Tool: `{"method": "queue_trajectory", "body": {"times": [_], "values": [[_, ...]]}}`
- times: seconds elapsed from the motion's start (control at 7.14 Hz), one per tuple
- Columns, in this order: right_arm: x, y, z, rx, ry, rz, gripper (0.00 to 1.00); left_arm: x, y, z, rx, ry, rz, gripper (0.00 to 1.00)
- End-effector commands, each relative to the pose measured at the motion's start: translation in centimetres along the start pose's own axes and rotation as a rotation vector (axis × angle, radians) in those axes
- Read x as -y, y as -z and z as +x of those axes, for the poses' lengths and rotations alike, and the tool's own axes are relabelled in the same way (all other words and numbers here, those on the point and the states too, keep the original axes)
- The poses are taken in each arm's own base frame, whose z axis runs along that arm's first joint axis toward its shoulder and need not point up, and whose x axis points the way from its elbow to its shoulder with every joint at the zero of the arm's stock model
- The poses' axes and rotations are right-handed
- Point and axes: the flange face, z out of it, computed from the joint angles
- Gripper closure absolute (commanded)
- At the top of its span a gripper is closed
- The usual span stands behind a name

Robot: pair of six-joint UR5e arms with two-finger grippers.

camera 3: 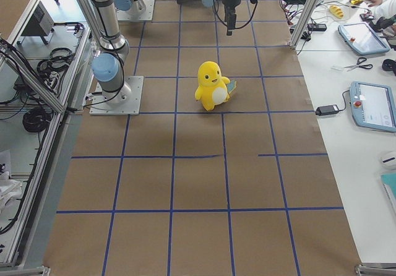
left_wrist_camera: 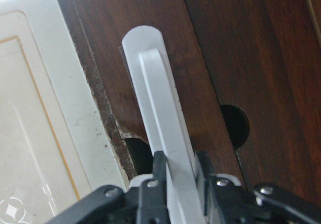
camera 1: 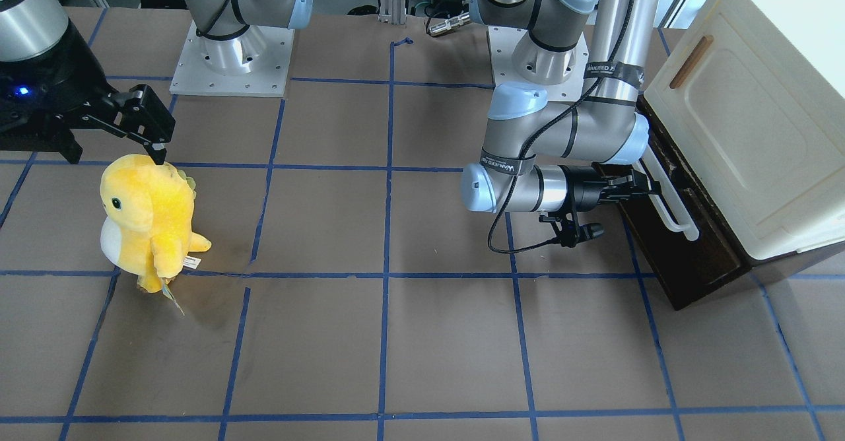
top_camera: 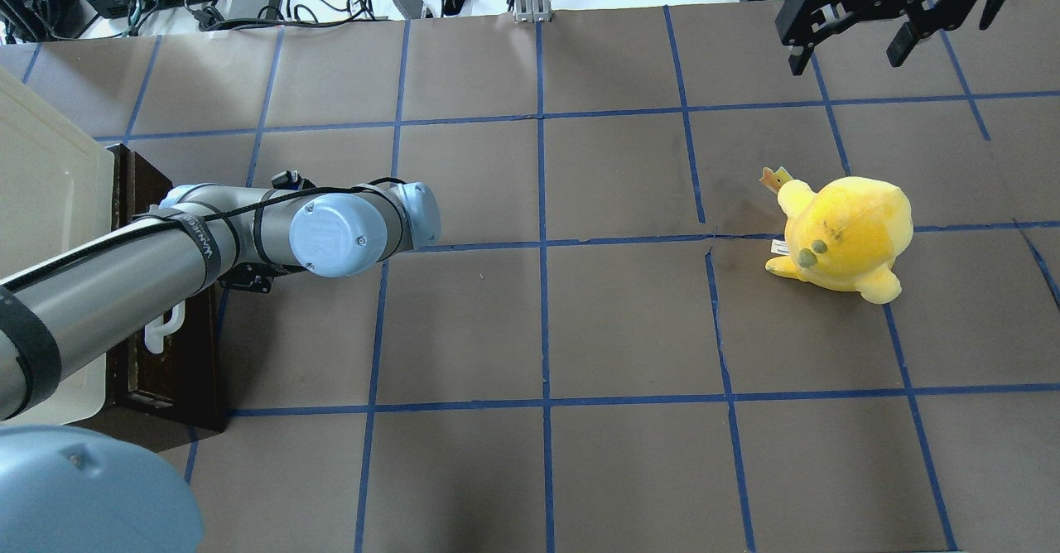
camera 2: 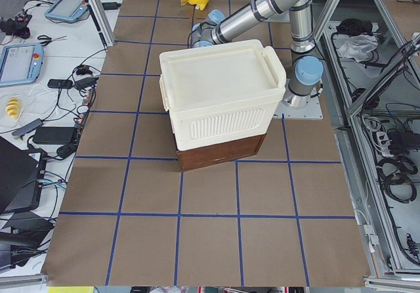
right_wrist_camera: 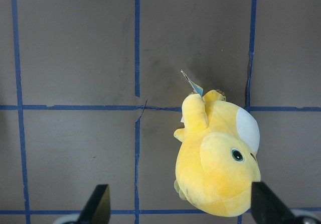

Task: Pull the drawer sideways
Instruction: 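Pull the drawer handle away from the cabinet with the left gripper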

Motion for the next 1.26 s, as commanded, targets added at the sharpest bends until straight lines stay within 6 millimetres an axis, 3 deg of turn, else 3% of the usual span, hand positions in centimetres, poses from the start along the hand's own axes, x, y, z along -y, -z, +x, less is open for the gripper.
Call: {"method": "queue_trajectory", "body": {"times": [0.0,1.12], "values": [[0.0,0.0,0.0,0.0,0.0,-0.002,0.0,-0.1,0.6,0.3,0.004,-0.003,0.012,1.0],[0.0,0.0,0.0,0.0,0.0,0.0,0.0,0.0,3.5,0.1,0.009,-0.007,0.06,1.0]]}}
